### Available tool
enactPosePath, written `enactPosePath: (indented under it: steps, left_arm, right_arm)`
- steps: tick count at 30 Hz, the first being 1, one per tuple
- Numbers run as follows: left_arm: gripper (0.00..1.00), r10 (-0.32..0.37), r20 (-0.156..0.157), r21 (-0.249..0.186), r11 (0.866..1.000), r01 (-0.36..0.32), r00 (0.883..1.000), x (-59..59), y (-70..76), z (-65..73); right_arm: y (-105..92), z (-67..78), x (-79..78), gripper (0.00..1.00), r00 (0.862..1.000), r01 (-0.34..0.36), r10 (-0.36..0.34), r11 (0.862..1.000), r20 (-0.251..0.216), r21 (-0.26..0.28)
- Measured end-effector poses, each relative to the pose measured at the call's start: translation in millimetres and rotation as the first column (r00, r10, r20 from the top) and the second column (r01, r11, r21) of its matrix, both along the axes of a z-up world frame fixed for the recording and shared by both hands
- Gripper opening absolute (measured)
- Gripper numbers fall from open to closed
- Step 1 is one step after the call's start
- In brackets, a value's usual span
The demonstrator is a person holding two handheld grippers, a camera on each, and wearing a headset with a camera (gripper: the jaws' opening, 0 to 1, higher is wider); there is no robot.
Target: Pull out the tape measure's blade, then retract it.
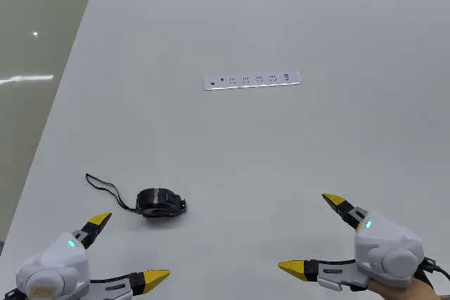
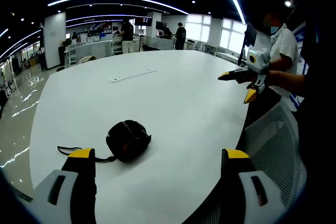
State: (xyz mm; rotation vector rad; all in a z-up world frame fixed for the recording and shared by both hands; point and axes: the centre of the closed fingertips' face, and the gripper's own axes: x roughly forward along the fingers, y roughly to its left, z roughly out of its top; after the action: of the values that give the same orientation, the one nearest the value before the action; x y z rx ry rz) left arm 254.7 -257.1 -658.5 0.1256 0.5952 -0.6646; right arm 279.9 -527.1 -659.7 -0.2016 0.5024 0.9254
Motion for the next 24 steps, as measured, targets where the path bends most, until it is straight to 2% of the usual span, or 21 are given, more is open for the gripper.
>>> enactPosePath:
  steps: [7,15,24]
  left_arm:
    - [0.99,0.013,0.024,0.001,1.000,-0.013,1.000,4.2,1.4,5.1]
    - [0.99,0.001,0.012,0.020,1.000,-0.002,1.000,3.4,-0.4,0.6]
    - [0.99,0.003,0.022,0.036,0.999,-0.003,1.000,5.6,2.9,3.3]
  right_arm:
    - [-0.6,1.1,0.4,1.00,1.000,-0.005,0.005,1.000,0.004,0.005]
    - [-1.7,-1.0,-1.6,1.00,1.000,-0.015,0.015,1.000,-0.002,-0.003]
    - [1.0,0.4,-1.9,1.00,1.000,-0.022,0.022,1.000,-0.001,-0.007]
